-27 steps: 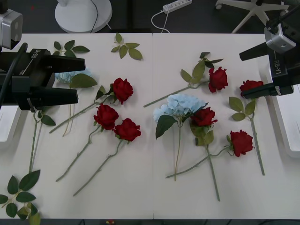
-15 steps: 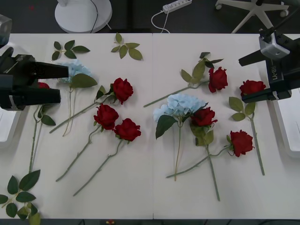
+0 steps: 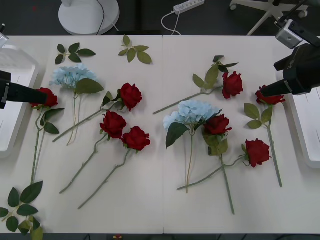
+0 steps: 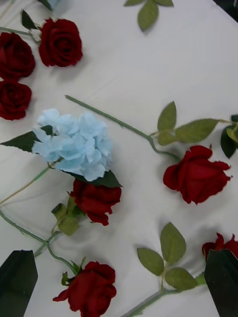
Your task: Place the red flowers into the right box and the blue flowers into the left box. If a person shows an open palm, hand one flower to the person first, then continue sorting.
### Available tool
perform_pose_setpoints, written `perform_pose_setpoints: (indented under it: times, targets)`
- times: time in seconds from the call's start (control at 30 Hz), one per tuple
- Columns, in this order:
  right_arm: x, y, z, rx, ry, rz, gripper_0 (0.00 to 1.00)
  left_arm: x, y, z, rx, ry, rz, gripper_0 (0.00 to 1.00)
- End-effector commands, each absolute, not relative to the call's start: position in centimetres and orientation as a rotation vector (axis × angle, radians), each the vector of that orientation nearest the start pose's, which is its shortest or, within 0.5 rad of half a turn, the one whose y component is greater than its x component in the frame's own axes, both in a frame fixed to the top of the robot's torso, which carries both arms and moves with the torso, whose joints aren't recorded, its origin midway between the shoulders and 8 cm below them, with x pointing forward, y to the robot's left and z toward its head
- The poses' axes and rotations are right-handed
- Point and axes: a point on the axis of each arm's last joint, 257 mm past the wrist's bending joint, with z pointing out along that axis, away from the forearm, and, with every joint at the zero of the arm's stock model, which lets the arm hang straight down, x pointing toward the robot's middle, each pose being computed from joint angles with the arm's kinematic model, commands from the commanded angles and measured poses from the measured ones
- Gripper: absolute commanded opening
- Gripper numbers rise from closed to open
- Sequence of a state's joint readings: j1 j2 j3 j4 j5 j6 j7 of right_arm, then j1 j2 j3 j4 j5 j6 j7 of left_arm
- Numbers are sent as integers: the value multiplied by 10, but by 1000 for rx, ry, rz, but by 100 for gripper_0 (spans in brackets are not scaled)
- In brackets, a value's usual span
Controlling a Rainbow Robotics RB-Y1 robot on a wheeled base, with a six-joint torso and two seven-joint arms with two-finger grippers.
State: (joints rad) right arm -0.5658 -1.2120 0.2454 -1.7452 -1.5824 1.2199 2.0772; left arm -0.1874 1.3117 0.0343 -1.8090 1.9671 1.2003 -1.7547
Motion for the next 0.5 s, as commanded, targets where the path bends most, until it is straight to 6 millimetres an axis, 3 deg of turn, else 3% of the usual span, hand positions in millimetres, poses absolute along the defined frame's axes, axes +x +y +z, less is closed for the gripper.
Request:
perform_pose_setpoints:
  times: [0.03, 0.27, 0.5]
  targets:
    - [492, -256, -101, -938, 2269, 333, 100, 416, 317, -104, 249, 2519, -663, 100]
    - [500, -279, -142, -736, 2443, 305, 100, 424, 364, -128, 52, 2606, -437, 100]
    - [510, -285, -172, -575, 2535, 317, 100, 434, 399, -142, -103, 2610, -260, 100]
